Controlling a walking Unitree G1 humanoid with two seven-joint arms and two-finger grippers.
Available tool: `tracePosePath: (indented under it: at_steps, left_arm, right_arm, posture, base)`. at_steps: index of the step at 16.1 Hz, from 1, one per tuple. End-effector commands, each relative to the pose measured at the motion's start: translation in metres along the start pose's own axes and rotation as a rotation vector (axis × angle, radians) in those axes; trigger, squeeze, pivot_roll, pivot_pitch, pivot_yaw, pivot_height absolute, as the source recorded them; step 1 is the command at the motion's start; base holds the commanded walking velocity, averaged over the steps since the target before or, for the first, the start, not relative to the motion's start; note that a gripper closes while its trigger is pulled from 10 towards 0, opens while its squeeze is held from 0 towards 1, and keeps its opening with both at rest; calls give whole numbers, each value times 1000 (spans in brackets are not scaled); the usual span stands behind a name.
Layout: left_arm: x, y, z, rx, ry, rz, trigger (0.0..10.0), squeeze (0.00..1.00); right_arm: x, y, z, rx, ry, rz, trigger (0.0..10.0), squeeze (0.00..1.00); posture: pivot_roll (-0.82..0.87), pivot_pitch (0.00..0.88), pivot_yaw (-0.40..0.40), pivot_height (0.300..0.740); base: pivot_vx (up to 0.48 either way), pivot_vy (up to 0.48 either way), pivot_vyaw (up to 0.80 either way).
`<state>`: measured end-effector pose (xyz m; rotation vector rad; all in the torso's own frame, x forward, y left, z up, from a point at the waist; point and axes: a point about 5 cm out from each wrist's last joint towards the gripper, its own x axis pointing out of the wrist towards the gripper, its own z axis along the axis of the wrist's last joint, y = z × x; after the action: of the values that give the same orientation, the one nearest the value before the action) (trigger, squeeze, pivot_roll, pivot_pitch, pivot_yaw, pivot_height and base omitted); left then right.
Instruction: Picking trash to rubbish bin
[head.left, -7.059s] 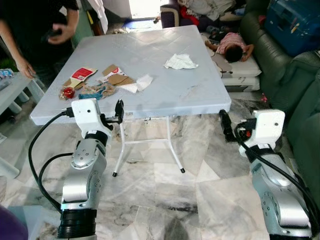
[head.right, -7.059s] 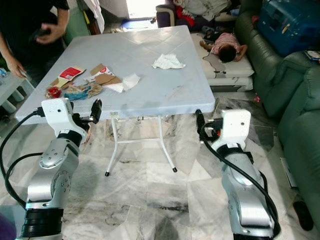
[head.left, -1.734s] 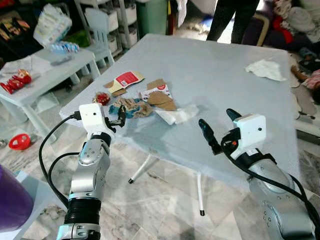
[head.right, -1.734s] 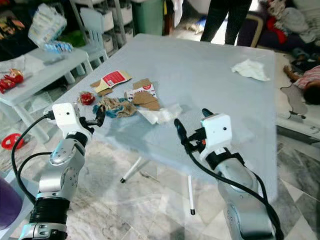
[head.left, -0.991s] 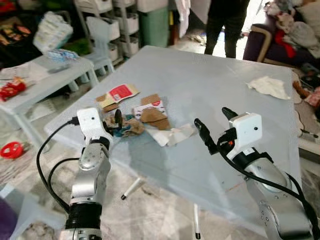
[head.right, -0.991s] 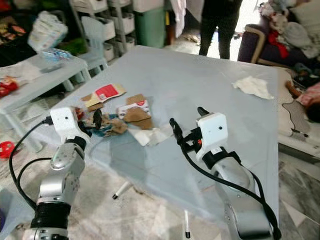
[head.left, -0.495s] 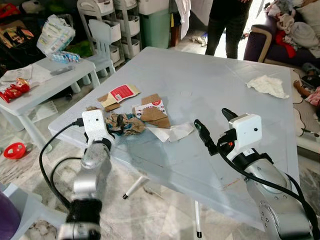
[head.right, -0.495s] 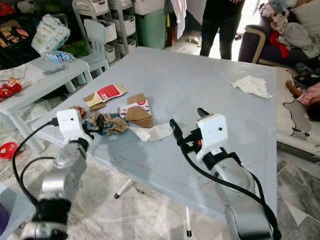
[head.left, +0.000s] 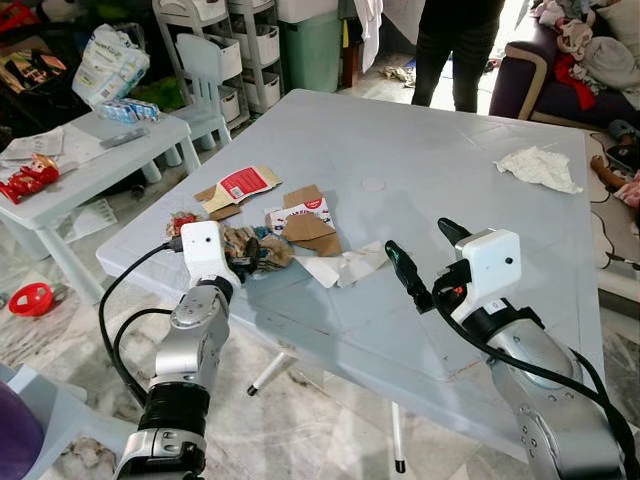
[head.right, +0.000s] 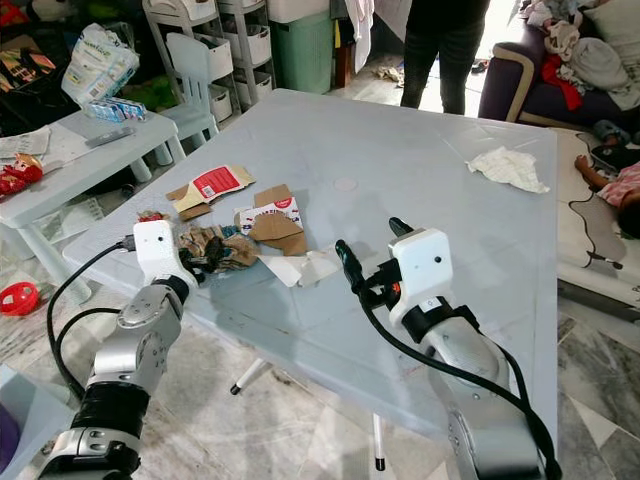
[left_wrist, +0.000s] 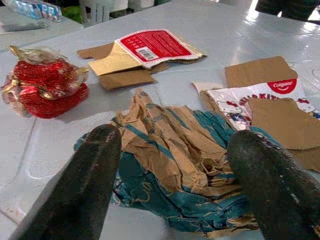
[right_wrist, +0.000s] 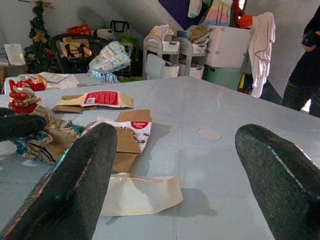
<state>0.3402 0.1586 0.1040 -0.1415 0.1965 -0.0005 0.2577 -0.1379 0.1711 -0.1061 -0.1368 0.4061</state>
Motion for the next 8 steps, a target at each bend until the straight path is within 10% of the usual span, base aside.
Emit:
tracePosePath:
  at_steps: [1, 8]
  left_arm:
    - [2, -2, -3, 8, 19, -17, 0, 0]
    - [2, 5, -8, 29, 39, 0, 0, 0]
  right_arm:
    - [0, 4, 4, 5, -12, 22, 10000, 0]
    - [2, 6, 3, 15, -6, 43, 10000, 0]
  posture:
    - [-118, 34, 39, 740]
    - [-113, 31, 37, 740]
  base:
    - [0, 0, 0]
    - [0, 0, 0]
